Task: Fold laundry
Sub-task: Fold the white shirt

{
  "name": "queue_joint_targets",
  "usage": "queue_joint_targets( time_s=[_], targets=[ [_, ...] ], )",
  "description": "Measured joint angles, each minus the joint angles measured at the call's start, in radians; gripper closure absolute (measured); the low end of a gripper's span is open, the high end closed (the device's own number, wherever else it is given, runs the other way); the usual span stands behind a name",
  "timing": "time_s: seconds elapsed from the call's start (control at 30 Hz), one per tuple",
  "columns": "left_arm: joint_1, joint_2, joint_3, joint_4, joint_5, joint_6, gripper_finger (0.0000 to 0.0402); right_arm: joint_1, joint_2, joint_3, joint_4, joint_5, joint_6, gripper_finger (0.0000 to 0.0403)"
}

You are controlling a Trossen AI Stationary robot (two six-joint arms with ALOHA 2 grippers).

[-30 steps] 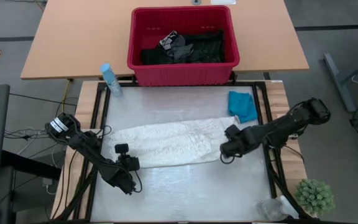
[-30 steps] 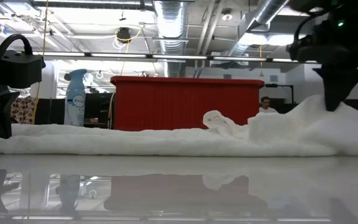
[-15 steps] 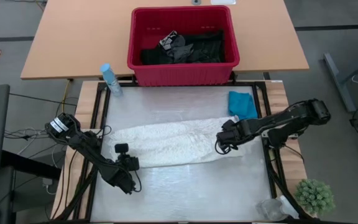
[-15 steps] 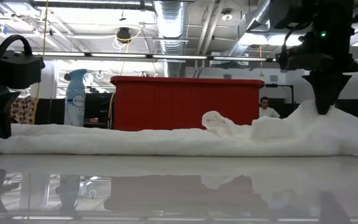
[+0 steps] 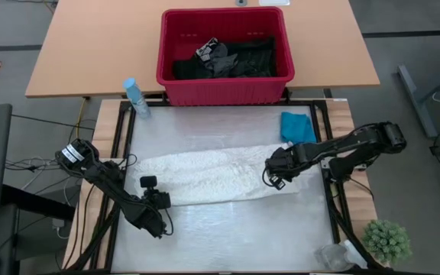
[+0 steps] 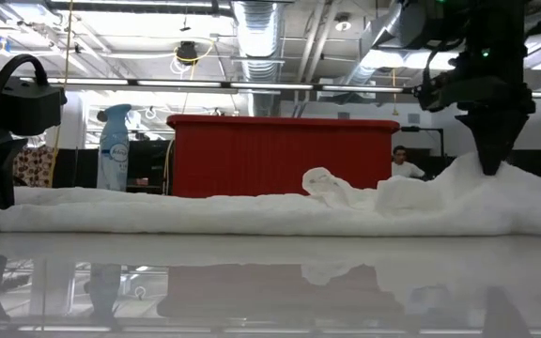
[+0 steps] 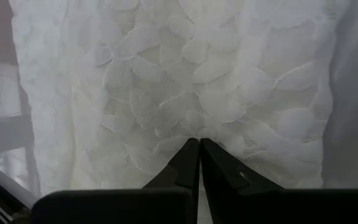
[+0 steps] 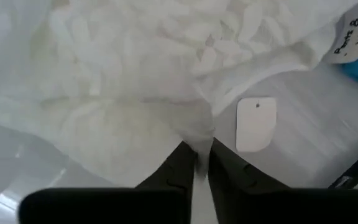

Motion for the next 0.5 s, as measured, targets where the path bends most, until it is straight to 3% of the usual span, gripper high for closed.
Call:
queue_joint_targets(
  time_s=[0.27, 0.5],
  targets=[
    [0.0, 0.0, 0.0, -0.008, 0.003, 0.013, 0.0393, 0.017, 0.0, -0.001, -0.105, 0.124, 0.033, 0.0252],
    [0.0, 0.0, 0.012, -0.022, 0.025, -0.044, 0.0393, 0.094, -0.001, -0.002, -0.088, 0.131, 0.085, 0.0228]
  ],
)
